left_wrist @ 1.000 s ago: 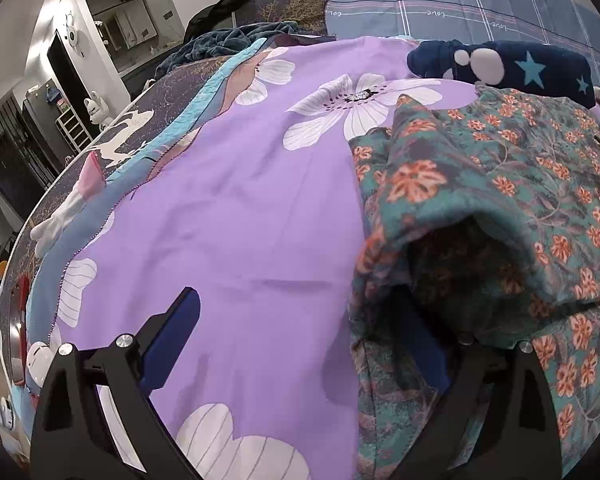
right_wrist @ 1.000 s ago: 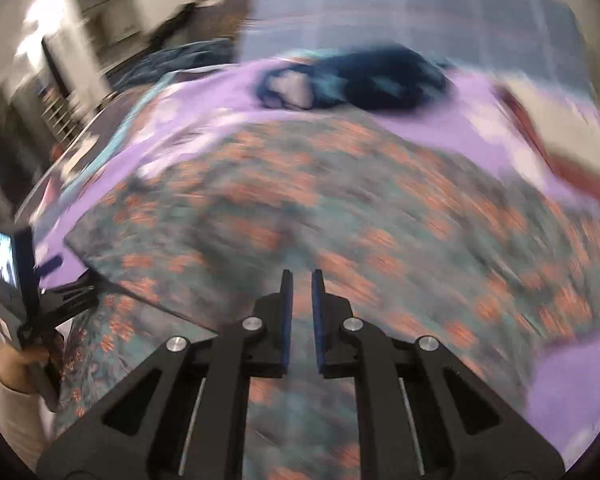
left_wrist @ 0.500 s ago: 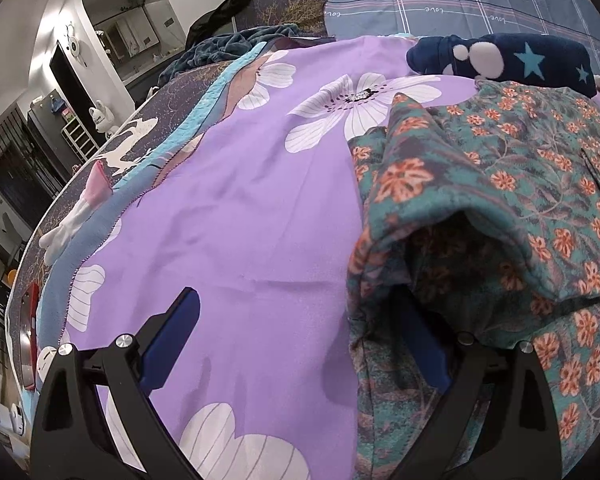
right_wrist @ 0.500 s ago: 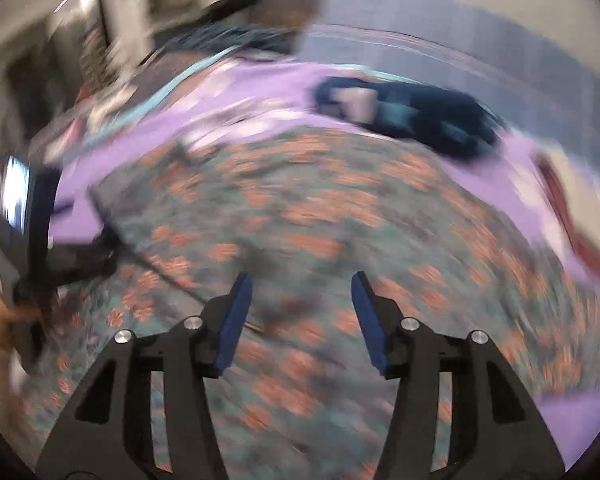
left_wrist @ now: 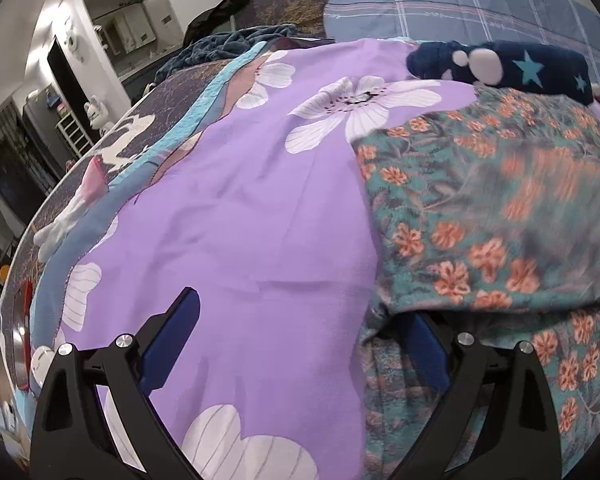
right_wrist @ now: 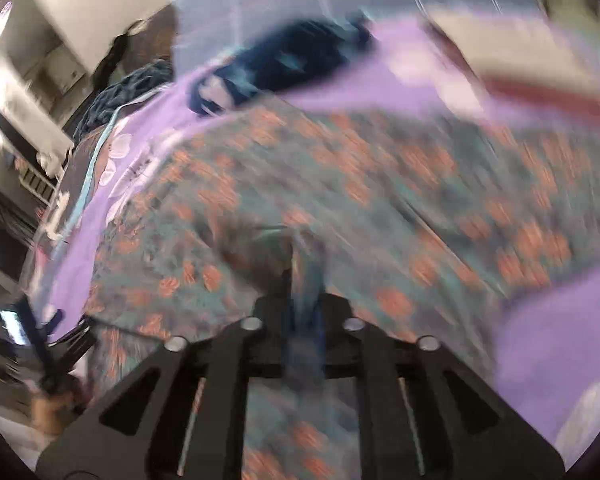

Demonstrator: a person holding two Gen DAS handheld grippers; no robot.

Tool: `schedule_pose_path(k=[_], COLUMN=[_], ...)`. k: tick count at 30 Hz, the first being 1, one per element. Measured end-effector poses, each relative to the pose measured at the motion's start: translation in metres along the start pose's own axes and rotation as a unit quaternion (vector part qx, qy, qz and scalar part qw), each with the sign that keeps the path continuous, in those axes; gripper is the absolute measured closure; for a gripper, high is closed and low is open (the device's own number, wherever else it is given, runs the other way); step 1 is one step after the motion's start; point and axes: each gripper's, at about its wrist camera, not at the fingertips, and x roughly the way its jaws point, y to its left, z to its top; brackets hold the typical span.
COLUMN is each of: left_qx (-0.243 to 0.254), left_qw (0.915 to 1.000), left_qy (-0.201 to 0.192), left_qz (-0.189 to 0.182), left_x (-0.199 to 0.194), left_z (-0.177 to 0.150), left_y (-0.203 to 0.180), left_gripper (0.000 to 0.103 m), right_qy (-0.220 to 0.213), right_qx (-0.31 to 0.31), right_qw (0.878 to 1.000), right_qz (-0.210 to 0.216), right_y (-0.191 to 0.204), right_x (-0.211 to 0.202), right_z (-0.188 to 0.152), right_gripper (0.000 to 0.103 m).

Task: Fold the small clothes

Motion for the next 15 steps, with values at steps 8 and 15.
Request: schedule_pose_path(k=[8, 15], left_qx=[0.018, 0.008], left_qw=[0.9997, 1.0], left_qy=[-0.001, 0.003], left_qz=[0.016, 0.004], left_x=[-0.002, 0.001], left_z=[-0.001, -0.003], left_y=[-0.006, -0.001], left_gripper=[0.007, 0.007], right_qy=[-0.01, -0.003], right_qx=[0.034, -0.021], right_qw=[0.998, 0.999], right_qz=[0.052, 0.025], right_y=[-0.032, -0.005], right_x=[-0.005, 0.042], right_z=[-0.002, 0.035], right_gripper=[0.051, 0.073])
